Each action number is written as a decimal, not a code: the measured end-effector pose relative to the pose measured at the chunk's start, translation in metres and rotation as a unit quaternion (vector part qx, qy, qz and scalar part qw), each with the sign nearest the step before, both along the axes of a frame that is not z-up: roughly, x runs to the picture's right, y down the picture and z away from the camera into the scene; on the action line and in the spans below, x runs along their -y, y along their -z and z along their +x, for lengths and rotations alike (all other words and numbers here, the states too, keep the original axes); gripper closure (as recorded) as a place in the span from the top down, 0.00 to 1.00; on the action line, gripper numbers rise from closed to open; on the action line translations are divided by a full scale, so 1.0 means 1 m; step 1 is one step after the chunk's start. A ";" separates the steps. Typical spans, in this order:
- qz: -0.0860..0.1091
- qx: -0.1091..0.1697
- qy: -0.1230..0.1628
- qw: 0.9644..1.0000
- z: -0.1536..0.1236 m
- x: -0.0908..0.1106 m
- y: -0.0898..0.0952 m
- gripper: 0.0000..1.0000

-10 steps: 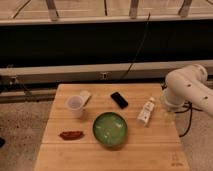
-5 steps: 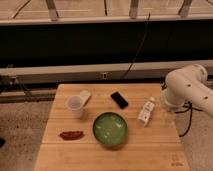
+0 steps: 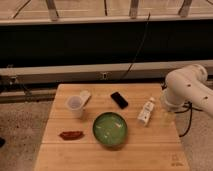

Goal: Place the ceramic cup in the ceramic bowl

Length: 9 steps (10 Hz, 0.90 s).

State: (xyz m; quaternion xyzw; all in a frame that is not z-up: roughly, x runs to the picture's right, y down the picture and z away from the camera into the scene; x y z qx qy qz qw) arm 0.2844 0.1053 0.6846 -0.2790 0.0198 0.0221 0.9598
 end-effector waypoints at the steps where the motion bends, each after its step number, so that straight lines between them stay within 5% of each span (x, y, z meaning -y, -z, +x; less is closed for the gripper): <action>1: 0.000 0.000 0.000 1.000 0.000 0.000 0.000 0.80; 5: 0.004 0.000 0.009 1.000 -0.004 0.004 0.000 0.80; 9: 0.019 0.016 0.056 0.998 -0.055 0.026 -0.009 0.80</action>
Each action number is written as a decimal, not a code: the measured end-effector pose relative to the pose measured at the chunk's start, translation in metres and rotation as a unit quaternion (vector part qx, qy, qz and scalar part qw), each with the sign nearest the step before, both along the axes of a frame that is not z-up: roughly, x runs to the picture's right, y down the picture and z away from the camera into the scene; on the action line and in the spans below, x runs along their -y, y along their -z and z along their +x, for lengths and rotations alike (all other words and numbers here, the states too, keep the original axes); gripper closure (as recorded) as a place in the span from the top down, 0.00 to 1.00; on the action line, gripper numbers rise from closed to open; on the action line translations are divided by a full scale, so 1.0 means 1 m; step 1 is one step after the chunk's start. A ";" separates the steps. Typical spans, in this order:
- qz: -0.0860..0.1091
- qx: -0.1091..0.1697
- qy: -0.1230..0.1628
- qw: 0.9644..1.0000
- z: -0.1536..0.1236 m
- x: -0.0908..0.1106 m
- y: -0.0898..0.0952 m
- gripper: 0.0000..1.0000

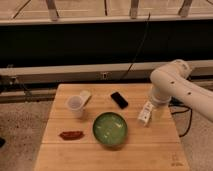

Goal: Place the ceramic cup in the ceramic bowl

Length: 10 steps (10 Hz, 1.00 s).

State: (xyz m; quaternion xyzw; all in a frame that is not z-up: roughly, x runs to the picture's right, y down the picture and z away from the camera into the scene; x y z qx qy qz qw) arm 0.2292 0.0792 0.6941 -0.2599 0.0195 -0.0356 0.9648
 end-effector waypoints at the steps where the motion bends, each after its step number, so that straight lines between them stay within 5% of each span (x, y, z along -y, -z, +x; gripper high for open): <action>1: 0.002 0.003 0.007 1.000 -0.002 0.002 0.000 0.80; 10: 0.006 0.044 0.109 0.993 -0.079 0.026 -0.006 0.80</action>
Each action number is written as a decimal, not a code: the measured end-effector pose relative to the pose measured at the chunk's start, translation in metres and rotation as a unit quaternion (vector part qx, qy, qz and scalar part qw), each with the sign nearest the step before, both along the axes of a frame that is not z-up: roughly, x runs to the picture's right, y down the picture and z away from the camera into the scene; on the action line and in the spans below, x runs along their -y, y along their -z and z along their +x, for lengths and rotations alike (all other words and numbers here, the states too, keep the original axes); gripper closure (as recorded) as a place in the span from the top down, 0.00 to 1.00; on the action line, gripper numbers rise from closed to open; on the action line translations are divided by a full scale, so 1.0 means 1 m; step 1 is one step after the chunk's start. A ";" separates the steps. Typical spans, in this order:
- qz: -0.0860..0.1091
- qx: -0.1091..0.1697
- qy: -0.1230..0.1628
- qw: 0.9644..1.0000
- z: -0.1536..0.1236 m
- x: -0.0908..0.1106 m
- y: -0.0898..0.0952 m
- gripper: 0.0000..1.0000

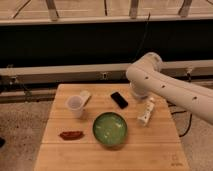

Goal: Place the ceramic cup in the ceramic bowl

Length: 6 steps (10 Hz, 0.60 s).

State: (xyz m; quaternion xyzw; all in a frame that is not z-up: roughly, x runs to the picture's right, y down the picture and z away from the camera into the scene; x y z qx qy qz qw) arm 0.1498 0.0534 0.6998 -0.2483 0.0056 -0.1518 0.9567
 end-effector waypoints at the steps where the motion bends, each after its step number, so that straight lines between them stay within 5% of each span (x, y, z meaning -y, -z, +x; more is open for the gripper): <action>1: 0.003 0.007 0.013 1.000 -0.016 0.004 -0.002 0.80; 6: 0.005 0.025 0.065 0.998 -0.055 0.011 -0.006 0.80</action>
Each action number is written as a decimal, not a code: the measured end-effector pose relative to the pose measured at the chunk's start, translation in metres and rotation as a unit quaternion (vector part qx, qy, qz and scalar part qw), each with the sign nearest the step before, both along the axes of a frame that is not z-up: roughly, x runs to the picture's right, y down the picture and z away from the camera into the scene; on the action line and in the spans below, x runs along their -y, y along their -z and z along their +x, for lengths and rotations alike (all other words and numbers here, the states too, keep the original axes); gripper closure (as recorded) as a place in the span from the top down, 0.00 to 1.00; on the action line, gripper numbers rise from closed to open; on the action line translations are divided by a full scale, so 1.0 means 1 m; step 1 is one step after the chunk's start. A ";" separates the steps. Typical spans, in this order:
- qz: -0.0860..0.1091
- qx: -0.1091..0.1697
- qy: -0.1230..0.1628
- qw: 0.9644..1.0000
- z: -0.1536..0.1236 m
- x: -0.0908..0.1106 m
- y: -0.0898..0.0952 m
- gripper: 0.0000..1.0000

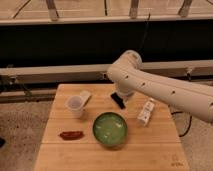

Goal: Place the ceramic cup in the ceramic bowl

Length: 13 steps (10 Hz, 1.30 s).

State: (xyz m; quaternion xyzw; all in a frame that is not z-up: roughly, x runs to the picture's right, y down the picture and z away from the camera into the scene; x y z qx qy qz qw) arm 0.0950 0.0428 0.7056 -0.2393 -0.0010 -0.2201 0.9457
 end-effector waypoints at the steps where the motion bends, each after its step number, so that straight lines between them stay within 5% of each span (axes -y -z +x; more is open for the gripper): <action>1: 0.002 0.007 0.012 1.000 -0.011 0.002 -0.001 0.80; 9: 0.012 0.065 0.103 0.992 -0.086 0.013 -0.017 0.80; 13: 0.013 0.084 0.122 0.989 -0.101 0.018 -0.026 0.80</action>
